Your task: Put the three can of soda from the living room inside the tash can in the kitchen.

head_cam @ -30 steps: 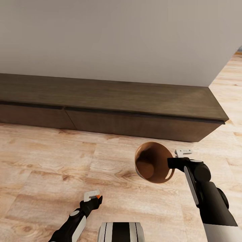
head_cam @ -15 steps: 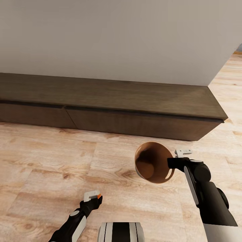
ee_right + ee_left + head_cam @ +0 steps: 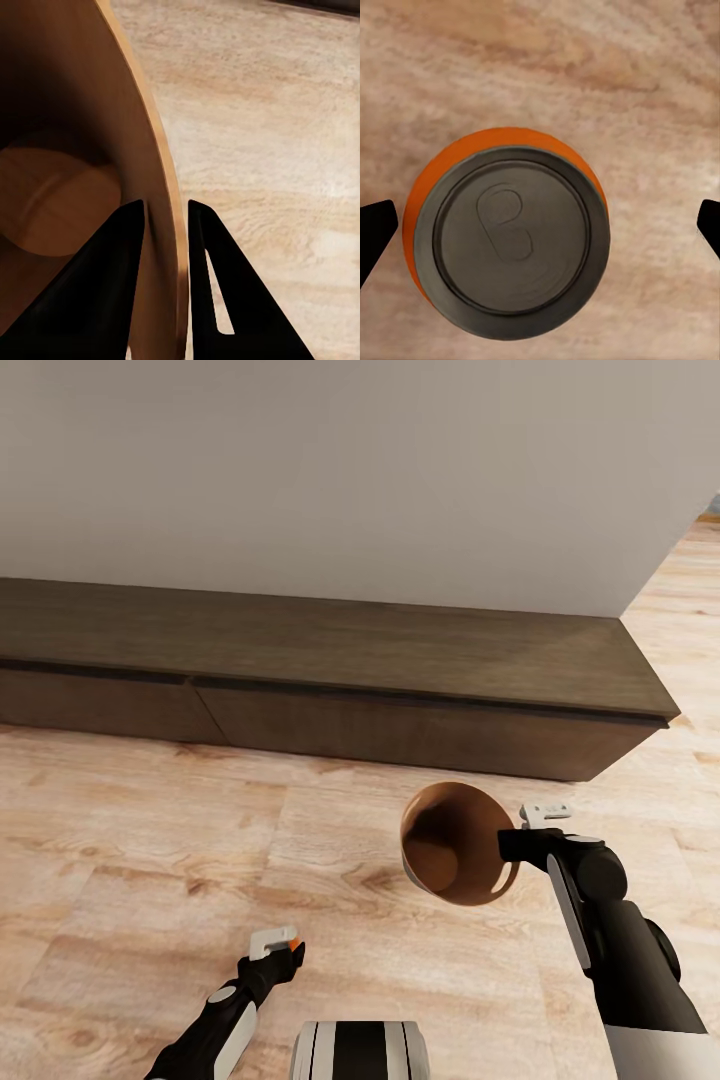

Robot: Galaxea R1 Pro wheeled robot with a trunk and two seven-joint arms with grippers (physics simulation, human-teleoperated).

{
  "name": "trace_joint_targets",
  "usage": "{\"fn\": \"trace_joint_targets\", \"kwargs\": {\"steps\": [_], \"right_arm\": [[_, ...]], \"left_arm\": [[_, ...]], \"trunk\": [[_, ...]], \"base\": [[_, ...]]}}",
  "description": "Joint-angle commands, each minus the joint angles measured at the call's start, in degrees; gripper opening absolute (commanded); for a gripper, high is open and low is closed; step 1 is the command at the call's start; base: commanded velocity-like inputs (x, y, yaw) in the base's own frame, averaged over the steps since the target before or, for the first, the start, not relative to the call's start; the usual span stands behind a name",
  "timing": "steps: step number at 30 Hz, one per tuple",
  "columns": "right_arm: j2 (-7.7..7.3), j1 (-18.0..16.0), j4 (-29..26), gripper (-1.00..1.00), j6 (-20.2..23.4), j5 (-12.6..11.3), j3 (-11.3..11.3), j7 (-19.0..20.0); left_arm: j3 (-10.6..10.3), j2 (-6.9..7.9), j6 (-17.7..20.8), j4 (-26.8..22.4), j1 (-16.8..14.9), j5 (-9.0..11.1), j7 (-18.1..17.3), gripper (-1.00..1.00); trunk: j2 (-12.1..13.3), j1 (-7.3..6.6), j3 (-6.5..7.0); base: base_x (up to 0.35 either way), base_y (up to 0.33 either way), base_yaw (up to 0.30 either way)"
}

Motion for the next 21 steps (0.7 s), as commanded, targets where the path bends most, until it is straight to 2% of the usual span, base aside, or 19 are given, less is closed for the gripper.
{"fn": "trace_joint_targets", "kwargs": {"steps": [1, 7, 10, 21], "right_arm": [[0.00, 0.0, 0.0, -1.00, 0.0, -0.9, 0.0, 0.0], [0.01, 0.0, 0.0, -1.00, 0.0, -0.9, 0.0, 0.0], [-0.01, 0.0, 0.0, -1.00, 0.0, -0.9, 0.0, 0.0], [0.01, 0.0, 0.0, -1.00, 0.0, -0.9, 0.0, 0.0]], "left_arm": [[0.0, 0.00, 0.0, 0.0, 0.0, 0.0, 0.0, 1.00], [-0.1, 0.00, 0.0, 0.0, 0.0, 0.0, 0.0, 1.00], [0.0, 0.00, 0.0, 0.0, 0.0, 0.0, 0.0, 1.00], [-0.1, 0.00, 0.0, 0.0, 0.0, 0.0, 0.0, 1.00]], "trunk": [[0.0, -0.01, 0.00], [0.0, -0.01, 0.00], [-1.2, 0.65, -0.53], [-1.2, 0.65, -0.53]], "base": [[0.007, 0.000, 0.000], [0.002, 0.000, 0.000], [0.000, 0.000, 0.000], [0.000, 0.000, 0.000]]}}
